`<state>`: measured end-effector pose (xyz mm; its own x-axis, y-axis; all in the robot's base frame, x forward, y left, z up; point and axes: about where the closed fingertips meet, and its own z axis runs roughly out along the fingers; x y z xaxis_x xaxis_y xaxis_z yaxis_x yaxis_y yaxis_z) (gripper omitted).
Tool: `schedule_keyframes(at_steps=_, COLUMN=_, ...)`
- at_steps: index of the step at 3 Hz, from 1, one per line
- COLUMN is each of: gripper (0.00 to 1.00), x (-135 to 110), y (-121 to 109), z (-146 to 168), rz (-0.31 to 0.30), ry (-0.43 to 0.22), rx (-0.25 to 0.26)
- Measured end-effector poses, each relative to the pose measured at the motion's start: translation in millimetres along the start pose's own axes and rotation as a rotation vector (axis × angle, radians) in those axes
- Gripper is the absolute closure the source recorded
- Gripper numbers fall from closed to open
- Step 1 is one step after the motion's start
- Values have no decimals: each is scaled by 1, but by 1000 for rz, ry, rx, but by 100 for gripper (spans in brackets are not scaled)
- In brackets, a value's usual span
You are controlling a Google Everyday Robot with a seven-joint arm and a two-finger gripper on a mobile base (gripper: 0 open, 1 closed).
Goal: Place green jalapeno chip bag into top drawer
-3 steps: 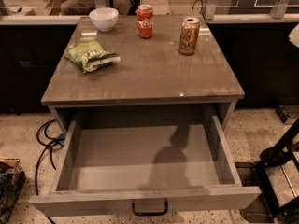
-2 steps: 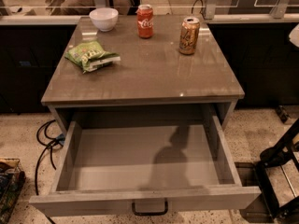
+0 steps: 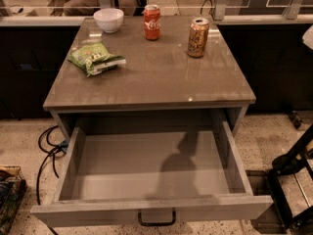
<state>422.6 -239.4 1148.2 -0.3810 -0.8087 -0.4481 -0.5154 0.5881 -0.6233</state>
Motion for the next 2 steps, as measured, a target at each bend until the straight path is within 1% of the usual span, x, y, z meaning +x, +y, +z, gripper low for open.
schedule_keyframes(at_steps=2, gripper=0, x=0, y=0, z=0, rz=0, ry=0, rx=0)
